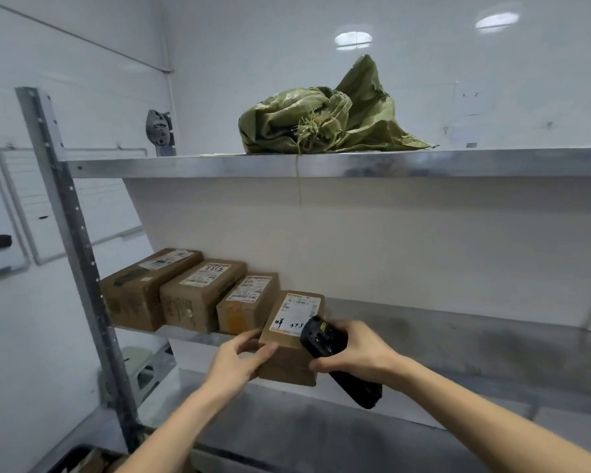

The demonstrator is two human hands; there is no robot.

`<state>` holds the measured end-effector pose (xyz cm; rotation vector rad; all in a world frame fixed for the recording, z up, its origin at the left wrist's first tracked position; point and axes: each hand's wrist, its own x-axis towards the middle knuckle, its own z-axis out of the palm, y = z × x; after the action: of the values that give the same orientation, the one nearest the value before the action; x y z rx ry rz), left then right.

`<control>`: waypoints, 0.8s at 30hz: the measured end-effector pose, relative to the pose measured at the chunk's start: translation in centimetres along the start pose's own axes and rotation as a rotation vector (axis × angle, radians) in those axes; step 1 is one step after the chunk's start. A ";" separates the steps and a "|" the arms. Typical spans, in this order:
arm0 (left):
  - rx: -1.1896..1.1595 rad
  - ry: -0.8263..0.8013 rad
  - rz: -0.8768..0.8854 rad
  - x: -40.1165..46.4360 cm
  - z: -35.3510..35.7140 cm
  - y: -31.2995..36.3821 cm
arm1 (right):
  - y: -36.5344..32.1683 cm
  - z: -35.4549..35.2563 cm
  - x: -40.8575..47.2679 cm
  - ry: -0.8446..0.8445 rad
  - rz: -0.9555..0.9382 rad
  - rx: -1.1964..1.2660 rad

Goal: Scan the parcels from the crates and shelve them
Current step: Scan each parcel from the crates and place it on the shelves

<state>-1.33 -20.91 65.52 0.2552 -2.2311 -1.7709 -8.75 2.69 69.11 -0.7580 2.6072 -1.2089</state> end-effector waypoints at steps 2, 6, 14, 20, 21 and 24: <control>0.014 -0.006 -0.006 1.4 0.1 -0.7 | 0.7 0.3 1.4 -0.027 0.020 -0.005; 0.013 0.000 -0.027 4.4 -0.3 -1.9 | 1.1 0.9 4.1 -0.016 0.019 -0.014; 0.083 0.034 -0.012 9.1 -0.1 -2.8 | 1.4 0.4 8.7 0.008 0.035 -0.103; 0.271 0.105 0.035 11.5 -0.1 -3.4 | 2.1 0.0 10.8 0.027 0.039 -0.083; 0.339 0.124 0.050 11.8 -0.1 -3.4 | 2.3 0.0 11.1 0.027 0.036 -0.072; 0.374 0.166 0.055 12.3 -0.1 -3.6 | 2.6 0.0 11.7 0.026 0.031 -0.049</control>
<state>-13.06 -25.65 63.35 0.3960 -2.4041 -1.2446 -19.71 -1.88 67.81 -0.7129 2.6687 -1.1584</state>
